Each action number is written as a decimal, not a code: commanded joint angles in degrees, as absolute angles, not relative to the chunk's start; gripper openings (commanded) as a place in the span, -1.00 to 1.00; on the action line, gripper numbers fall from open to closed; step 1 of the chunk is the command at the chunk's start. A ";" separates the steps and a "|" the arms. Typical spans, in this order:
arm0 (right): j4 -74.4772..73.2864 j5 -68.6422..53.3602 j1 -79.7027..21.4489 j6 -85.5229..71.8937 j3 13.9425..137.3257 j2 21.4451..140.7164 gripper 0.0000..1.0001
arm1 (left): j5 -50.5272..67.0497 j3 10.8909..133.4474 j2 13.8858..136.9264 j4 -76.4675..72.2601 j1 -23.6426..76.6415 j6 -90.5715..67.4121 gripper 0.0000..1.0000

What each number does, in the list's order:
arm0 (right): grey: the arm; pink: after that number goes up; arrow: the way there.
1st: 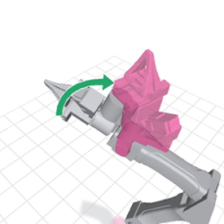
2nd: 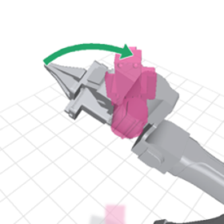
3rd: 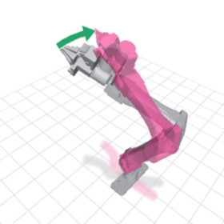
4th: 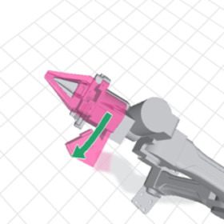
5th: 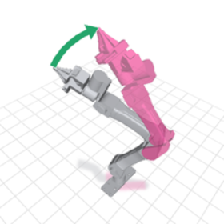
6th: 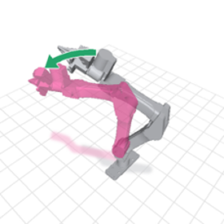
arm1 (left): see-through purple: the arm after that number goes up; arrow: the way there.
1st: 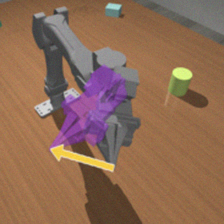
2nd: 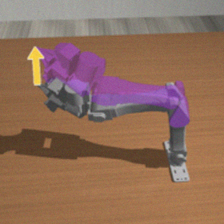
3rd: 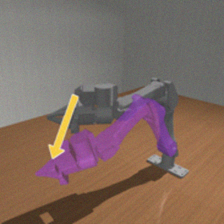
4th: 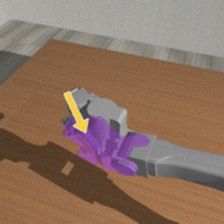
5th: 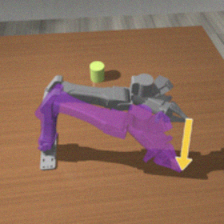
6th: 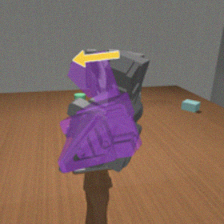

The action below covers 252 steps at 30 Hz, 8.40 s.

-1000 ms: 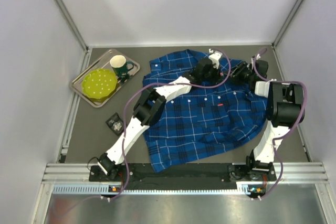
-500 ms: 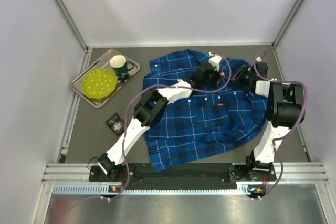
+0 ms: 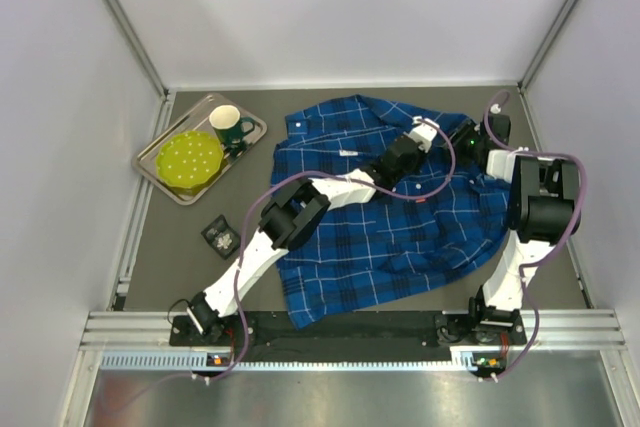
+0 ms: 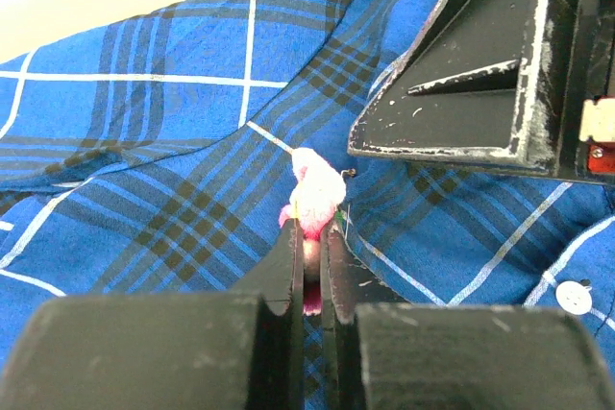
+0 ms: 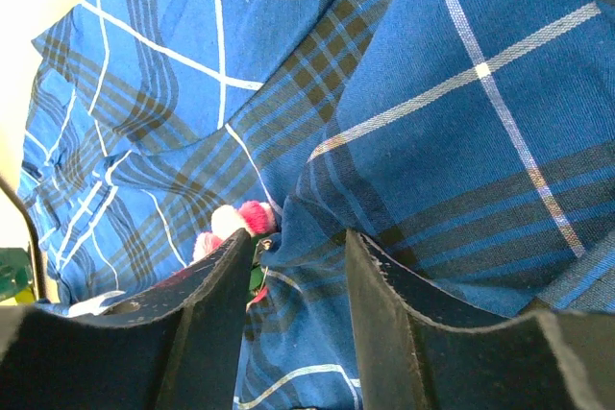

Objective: Remove the brooch from the garment
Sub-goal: Pick up the brooch from the flattened clothing, then open the brooch with the flattened clothing.

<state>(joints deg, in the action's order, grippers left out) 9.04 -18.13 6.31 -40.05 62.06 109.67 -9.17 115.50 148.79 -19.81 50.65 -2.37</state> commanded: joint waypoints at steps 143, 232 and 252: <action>15.21 -24.97 5.71 -49.05 62.75 110.66 -0.11 | -6.68 106.88 145.28 -37.18 49.75 -13.80 -1.00; 8.89 -25.94 5.63 -43.68 62.66 106.97 0.03 | 10.47 103.45 148.36 -45.36 42.18 -43.95 -1.00; -8.79 -13.18 0.70 -34.81 70.93 102.48 0.37 | -5.19 104.24 145.99 -41.04 50.45 -17.67 -1.00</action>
<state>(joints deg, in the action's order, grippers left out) -6.22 -16.05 1.80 -38.28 67.64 104.84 -3.64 103.53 148.97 -42.24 49.15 -22.06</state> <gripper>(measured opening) 0.657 0.044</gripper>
